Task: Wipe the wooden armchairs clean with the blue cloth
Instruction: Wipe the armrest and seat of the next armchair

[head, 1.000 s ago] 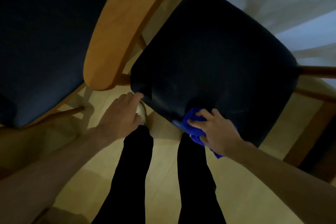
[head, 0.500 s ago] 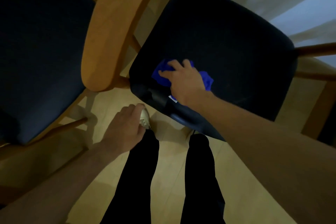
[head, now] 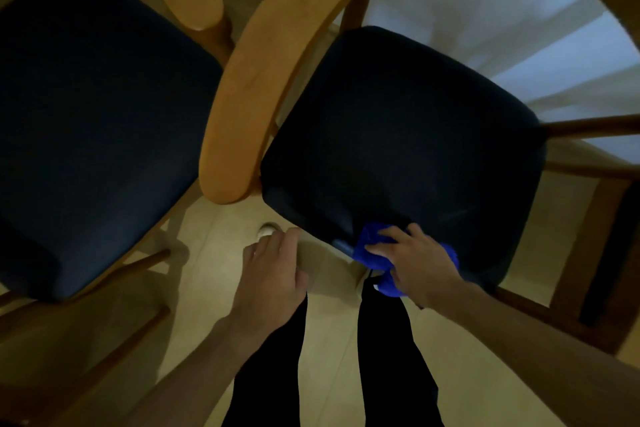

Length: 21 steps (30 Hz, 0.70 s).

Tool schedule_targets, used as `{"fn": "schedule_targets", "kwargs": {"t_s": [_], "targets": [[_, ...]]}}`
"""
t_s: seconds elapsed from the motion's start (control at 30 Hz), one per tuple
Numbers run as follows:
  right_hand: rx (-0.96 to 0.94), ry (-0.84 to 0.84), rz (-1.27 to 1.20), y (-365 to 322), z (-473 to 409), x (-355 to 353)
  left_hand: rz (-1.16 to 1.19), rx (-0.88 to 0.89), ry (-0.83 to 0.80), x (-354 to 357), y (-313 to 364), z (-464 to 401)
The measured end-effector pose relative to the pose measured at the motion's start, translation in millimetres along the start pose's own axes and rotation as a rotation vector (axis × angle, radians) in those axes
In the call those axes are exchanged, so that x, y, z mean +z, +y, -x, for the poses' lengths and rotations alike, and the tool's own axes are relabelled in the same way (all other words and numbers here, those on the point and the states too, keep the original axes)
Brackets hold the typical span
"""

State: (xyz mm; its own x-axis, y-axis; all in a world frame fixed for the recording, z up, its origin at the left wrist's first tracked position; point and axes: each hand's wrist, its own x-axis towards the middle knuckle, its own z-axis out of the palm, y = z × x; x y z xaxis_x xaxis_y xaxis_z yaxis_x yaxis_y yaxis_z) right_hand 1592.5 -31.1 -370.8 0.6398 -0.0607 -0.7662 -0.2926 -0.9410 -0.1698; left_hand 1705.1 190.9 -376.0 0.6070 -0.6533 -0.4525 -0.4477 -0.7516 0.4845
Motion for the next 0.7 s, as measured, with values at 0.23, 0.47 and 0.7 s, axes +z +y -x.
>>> {"fn": "schedule_targets", "kwargs": {"t_s": [0.23,0.47,0.7], "targets": [[0.132,0.478,-0.194,6,-80,-106,0.036,-0.064,0.066,5,-10,-3],[-0.106,0.354,0.214,-56,-115,-92,-0.013,-0.097,0.037,3,-27,5],[-0.310,0.236,0.352,-21,-60,-20,-0.068,-0.090,-0.013,-2,-20,-2]]}}
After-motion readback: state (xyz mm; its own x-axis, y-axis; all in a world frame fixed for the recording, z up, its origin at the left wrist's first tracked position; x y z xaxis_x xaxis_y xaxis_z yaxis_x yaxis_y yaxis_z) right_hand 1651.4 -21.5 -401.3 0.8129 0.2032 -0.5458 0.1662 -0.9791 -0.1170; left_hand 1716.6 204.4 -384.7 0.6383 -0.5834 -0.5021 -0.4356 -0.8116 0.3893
